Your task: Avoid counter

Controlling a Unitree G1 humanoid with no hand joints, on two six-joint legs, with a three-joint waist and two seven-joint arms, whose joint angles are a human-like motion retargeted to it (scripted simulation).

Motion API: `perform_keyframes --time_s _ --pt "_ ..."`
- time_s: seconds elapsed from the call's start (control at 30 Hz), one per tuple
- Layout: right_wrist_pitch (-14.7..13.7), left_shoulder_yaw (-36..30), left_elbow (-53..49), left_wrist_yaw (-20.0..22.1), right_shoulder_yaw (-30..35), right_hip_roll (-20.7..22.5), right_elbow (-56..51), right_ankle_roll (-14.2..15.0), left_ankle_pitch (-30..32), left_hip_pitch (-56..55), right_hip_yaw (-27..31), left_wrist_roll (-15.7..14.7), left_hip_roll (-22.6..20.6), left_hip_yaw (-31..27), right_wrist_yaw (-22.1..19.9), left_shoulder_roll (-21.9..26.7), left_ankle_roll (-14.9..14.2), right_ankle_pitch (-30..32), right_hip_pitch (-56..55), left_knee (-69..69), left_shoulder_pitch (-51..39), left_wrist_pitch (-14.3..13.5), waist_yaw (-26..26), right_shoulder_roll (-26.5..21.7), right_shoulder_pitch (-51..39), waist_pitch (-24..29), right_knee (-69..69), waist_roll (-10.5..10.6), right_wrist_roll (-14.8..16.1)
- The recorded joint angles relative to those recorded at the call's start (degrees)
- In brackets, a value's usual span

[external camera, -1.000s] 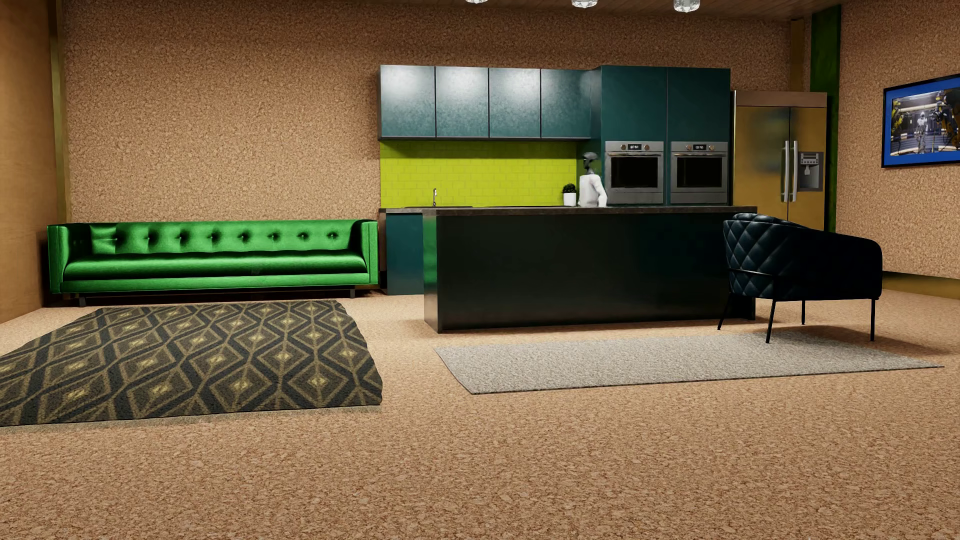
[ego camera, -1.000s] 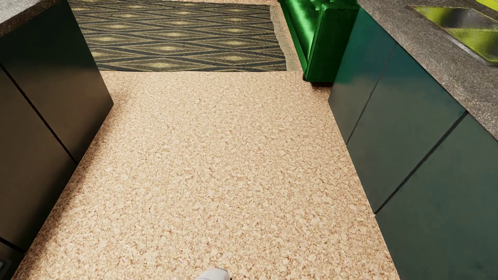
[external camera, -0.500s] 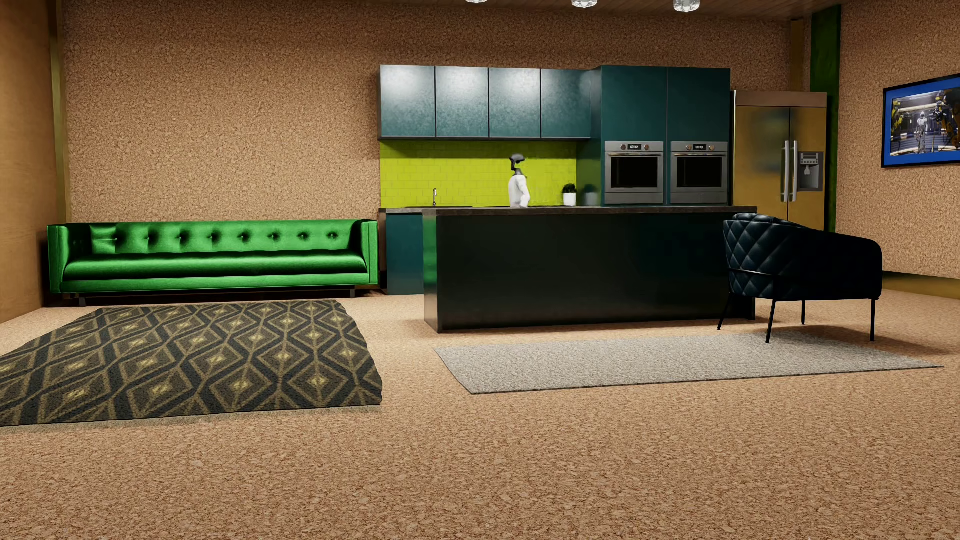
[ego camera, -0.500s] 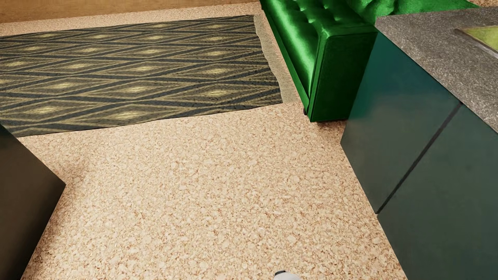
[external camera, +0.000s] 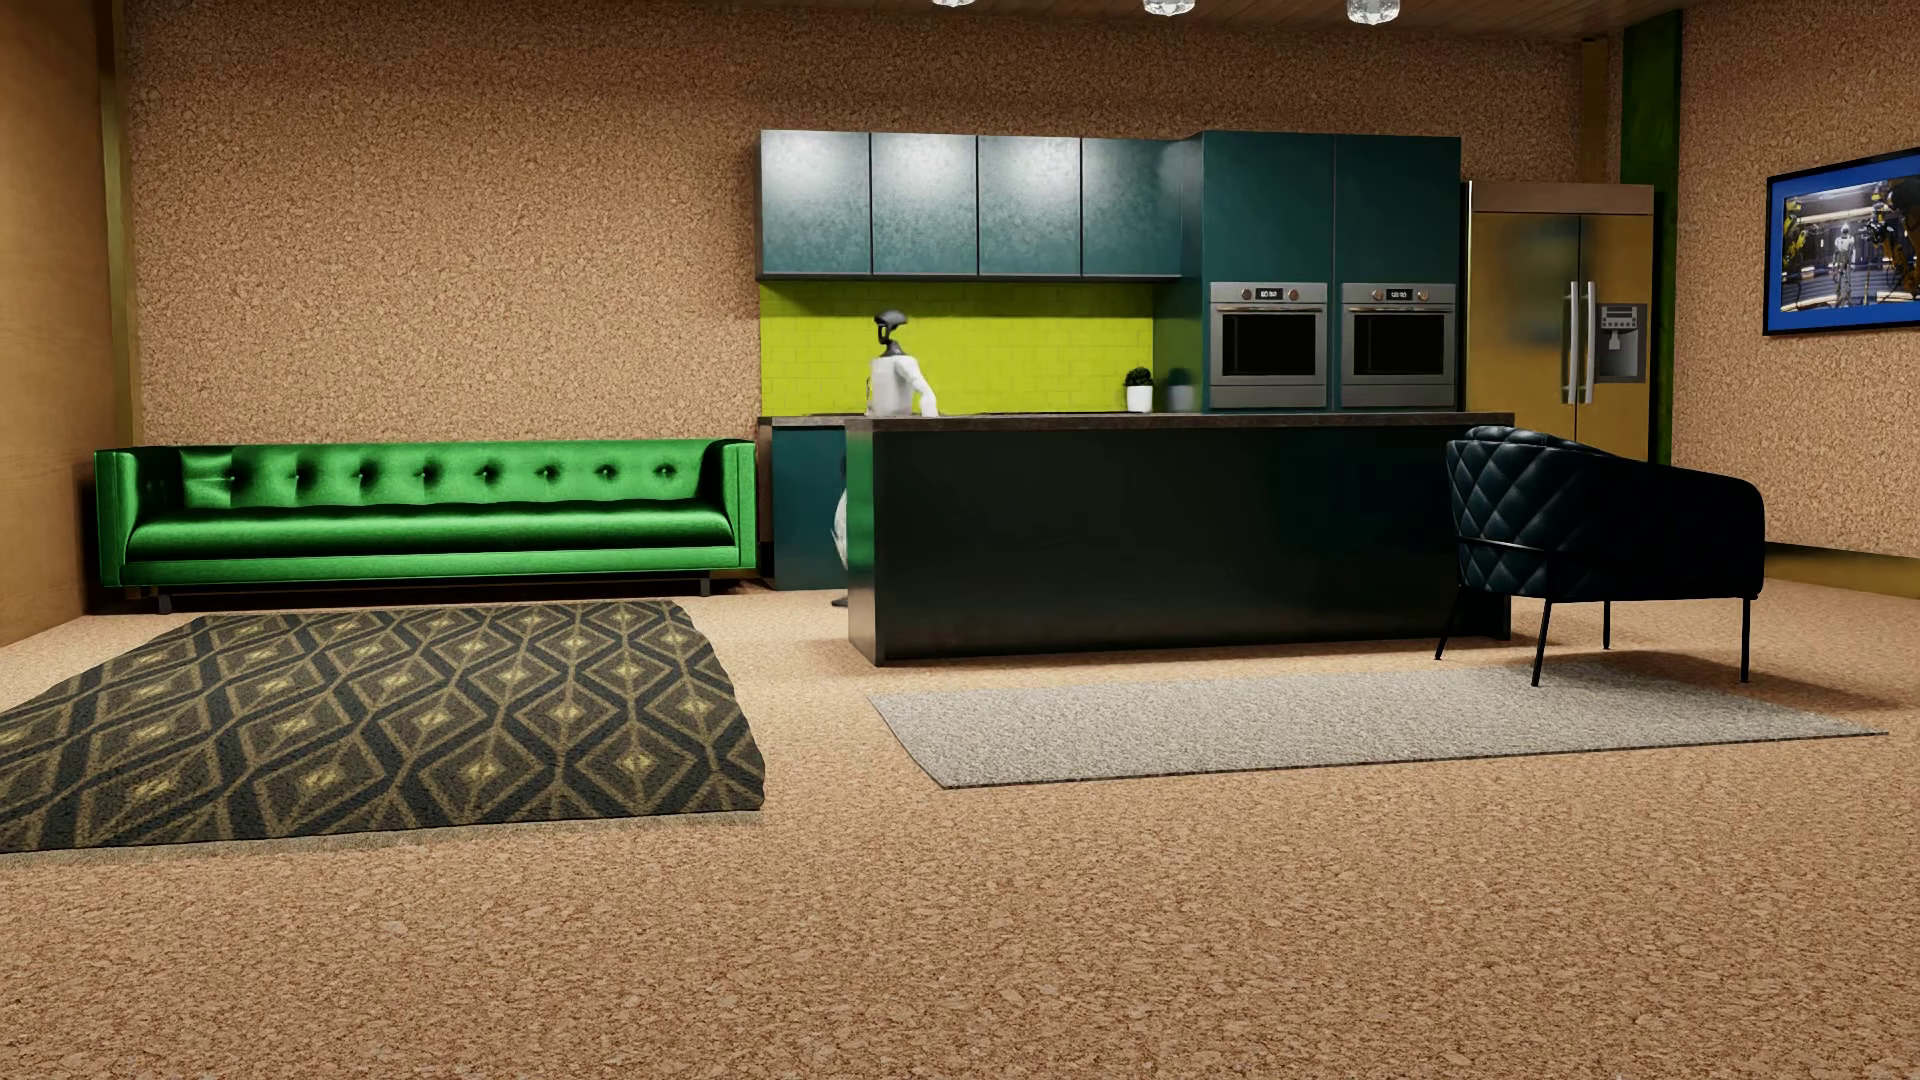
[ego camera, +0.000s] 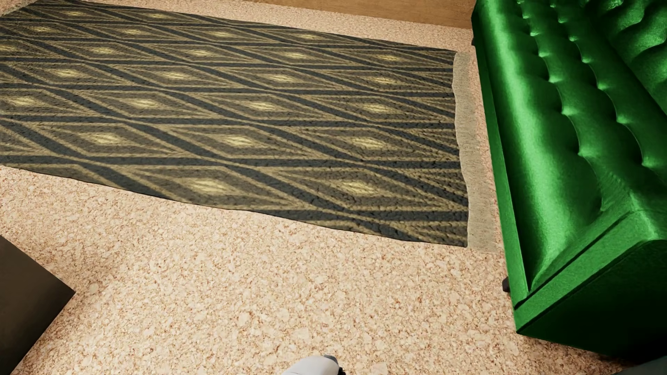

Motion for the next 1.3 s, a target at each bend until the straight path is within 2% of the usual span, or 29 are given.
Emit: perform_keyframes --time_s 0.07,0.1,0.17,0.23,0.27,0.33,0.37,0.4,0.47,0.5,0.53,0.6,0.63,0.67,0.73,0.8,0.83,0.9,0.93,0.97,1.0,1.03,1.1,1.13,1.17,1.2,1.23,1.27,1.3 --pt "0.0 -1.01 -5.98 0.0 6.12 0.65 6.5 0.0 0.15 9.57 0.0 0.0 -4.72 0.0 0.0 -0.65 0.0 -2.77 -14.76 -4.52 -2.66 0.0 -4.66 -0.62 1.44 0.76 24.12 1.78 0.0" --pt "0.0 0.01 -10.25 0.0 8.01 1.76 8.51 0.0 2.17 16.06 0.0 0.0 -5.67 0.0 0.0 -1.12 0.0 -2.58 -20.99 -8.67 -3.43 0.0 -8.29 -0.57 3.35 0.89 26.59 3.11 0.0" --pt "0.0 1.66 -17.34 0.0 9.98 3.88 10.54 0.0 6.35 27.98 0.0 0.0 -5.42 0.0 0.0 -1.88 0.0 4.39 -31.84 -16.87 -5.72 0.0 -15.41 -0.02 7.63 0.7 14.71 4.81 0.0" --pt "0.0 2.24 -23.44 0.0 10.83 3.46 10.2 0.0 10.04 37.51 0.0 0.0 -2.72 0.0 0.0 -1.81 0.0 12.53 -38.47 -22.12 -8.25 0.0 -21.16 0.66 11.59 0.38 -9.21 4.94 0.0" --pt "0.0 2.54 -26.68 0.0 10.92 2.58 9.87 0.0 11.6 41.56 0.0 0.0 -1.2 0.0 0.0 -1.14 0.0 10.0 -40.87 -23.34 -9.39 0.0 -22.24 1.26 13.17 -0.17 -20.3 4.13 0.0" --pt "0.0 4.29 -33.36 0.0 10.45 -0.03 10.29 0.0 16.77 46.2 0.0 0.0 2.35 0.0 0.0 0.57 0.0 -10.93 -45.4 -23.32 -10.34 0.0 -24.24 2.55 13.96 -1.68 -33.88 2.36 0.0" --pt "0.0 4.99 -34.88 0.0 10.35 -0.9 9.92 0.0 20.74 48.15 0.0 0.0 4.69 0.0 0.0 0.69 0.0 -17.02 -46.66 -22.44 -10.54 0.0 -25.76 2.37 13.81 -1.49 -34.6 2.24 0.0" --pt "0.0 5.57 -34.53 0.0 9.89 -0.68 9.92 0.0 26.38 49.86 0.0 0.0 6.75 0.0 0.0 0.35 0.0 -14.53 -48.08 -21.09 -10.32 0.0 -26.84 1.98 13.44 -1.52 -33.03 2.51 0.0" --pt "0.0 5.74 -28.9 0.0 9.53 3.12 11.38 0.0 41.3 47.84 0.0 0.0 9.33 0.0 0.0 -1.21 0.0 4.55 -51.73 -12.31 -8.42 0.0 -25.05 1.11 11.58 -3.75 -25.21 3.97 0.0" --pt "0.0 5.07 -24.4 0.0 9.23 5.73 12.17 0.0 44.3 43.5 0.0 0.0 9.97 0.0 0.0 -2.02 0.0 8.88 -51.31 -2.79 -7.84 0.0 -23.25 0.66 10.1 -3.65 -19.48 4.85 0.0" --pt "0.0 3.52 -20.12 0.0 8.94 8.4 12.35 0.0 37.1 37.58 0.0 0.0 9.82 0.0 0.0 -2.45 0.0 8.11 -47.49 9.25 -8.05 0.0 -21.38 0.02 7.97 -2.17 -16.41 5.23 0.0" --pt "0.0 0.32 -14.18 0.0 7.99 10.99 11.39 0.0 10.95 24.76 0.0 0.0 7.91 0.0 0.0 -2.22 0.0 2.63 -32.48 25.88 -7.85 0.0 -16.55 -0.98 3.34 0.47 -21.47 3.76 0.0" --pt "0.0 -0.52 -12.68 0.0 8.25 10.53 8.77 0.0 3.07 19.13 0.0 0.0 6.52 0.0 0.0 -1.57 0.0 -1.54 -24.34 26.25 -6.69 0.0 -13.17 -1.96 1.78 1.21 -25.41 2.2 0.0" --pt "0.0 -0.9 -11.48 0.0 8.02 9.54 5.06 0.0 -0.37 15.2 0.0 0.0 5.68 0.0 0.0 -0.75 0.0 -6.07 -15.93 21.41 -5.32 0.0 -9.48 -3.16 0.69 2.21 -29.68 0.82 0.0" --pt "0.0 0.78 -9.56 0.0 4.36 7.45 1.37 0.0 0.12 6.96 0.0 0.0 5.95 0.0 0.0 0.64 0.0 -15.21 -4.1 4.6 -2.93 0.0 -3.42 -3.88 -3.45 2.19 -36.06 -1.17 0.0" --pt "0.0 2.23 -7.52 0.0 2.3 6.23 -2.53 0.0 3.46 2.35 0.0 0.0 7.8 0.0 0.0 1.33 0.0 -21.88 3.31 -16.79 -1.81 0.0 1.22 -4.98 -8.64 1.05 -38.31 -1.52 0.0" --pt "0.0 3.0 -6.6 0.0 1.44 5.59 -4.03 0.0 3.03 0.37 0.0 0.0 9.0 0.0 0.0 1.57 0.0 -23.01 6.05 -22.57 -1.19 0.0 2.99 -5.41 -10.66 0.42 -37.91 -1.51 0.0" --pt "0.0 3.7 -4.72 0.0 -0.85 1.7 -6.94 0.0 2.89 -2.52 0.0 0.0 10.04 0.0 0.0 1.81 0.0 -19.12 11.06 -17.27 0.1 0.0 6.46 -5.06 -11.34 0.73 -33.96 -2.73 0.0" --pt "0.0 3.56 -3.04 0.0 -1.71 0.0 -7.41 0.0 5.1 -3.46 0.0 0.0 9.24 0.0 0.0 1.63 0.0 -12.52 11.25 -11.06 0.58 0.0 7.08 -3.92 -10.15 0.12 -28.41 -3.85 0.0" --pt "0.0 2.93 -1.1 0.0 -1.91 -1.31 -6.7 0.0 7.62 -3.95 0.0 0.0 7.56 0.0 0.0 1.34 0.0 -2.57 8.78 -4.87 0.59 0.0 6.37 -2.35 -8.36 -0.64 -19.3 -5.38 0.0" --pt "0.0 2.48 0.01 0.0 -1.31 -2.25 -5.47 0.0 7.25 -1.28 0.0 0.0 4.58 0.0 0.0 0.97 0.0 7.03 4.94 -1.04 0.04 0.0 4.35 -1.13 -6.28 0.17 -7.14 -6.67 0.0" --pt "0.0 2.9 -0.85 0.0 0.55 -2.17 -4.22 0.0 4.91 3.78 0.0 0.0 1.6 0.0 0.0 0.39 0.0 10.12 -0.2 -0.74 -0.6 0.0 1.83 -0.54 -4.57 1.73 5.65 -7.1 0.0" --pt "0.0 4.26 -5.93 0.0 4.29 1.16 1.63 0.0 2.69 15.15 0.0 0.0 0.02 0.0 0.0 -1.21 0.0 2.41 -13.84 -6.13 -1.97 0.0 -4.07 1.74 -1.97 2.59 19.5 -5.84 0.0" --pt "0.0 5.5 -10.04 0.0 3.8 3.48 3.89 0.0 2.64 21.21 0.0 0.0 0.46 0.0 0.0 -1.96 0.0 2.44 -20.03 -10.36 -2.47 0.0 -7.85 2.73 0.86 2.45 16.81 -4.38 0.0" --pt "0.0 6.47 -14.76 0.0 5.92 4.66 6.02 0.0 2.6 27.31 0.0 0.0 0.72 0.0 0.0 -2.2 0.0 5.76 -24.86 -14.54 -2.99 0.0 -11.77 2.78 3.46 2.52 8.44 -3.47 0.0" --pt "0.0 6.93 -19.56 0.0 7.89 5.44 7.93 0.0 2.36 32.61 0.0 0.0 1.64 0.0 0.0 -2.16 0.0 9.89 -28.83 -17.85 -3.98 0.0 -15.28 2.63 5.96 2.42 -3.6 -2.63 0.0" --pt "0.0 7.11 -23.8 0.0 9.1 5.28 9.6 0.0 1.62 36.72 0.0 0.0 2.44 0.0 0.0 -1.85 0.0 10.21 -32.09 -19.95 -5.85 0.0 -18.09 2.45 8.11 2.21 -16.3 -2.36 0.0" --pt "0.0 7.23 -27.45 0.0 12.31 4.31 11.39 0.0 0.16 39.92 0.0 0.0 2.72 0.0 0.0 -1.2 0.0 1.98 -34.53 -21.09 -8.37 0.0 -20.41 1.97 9.47 1.84 -27.05 -2.73 0.0" --pt "0.0 7.63 -30.28 0.0 16.9 3.23 12.76 0.0 -1.8 42.94 0.0 0.0 3.07 0.0 0.0 -0.5 0.0 -12.49 -36.31 -21.47 -10.77 0.0 -22.57 1.18 10.65 1.53 -33.09 -3.11 0.0"
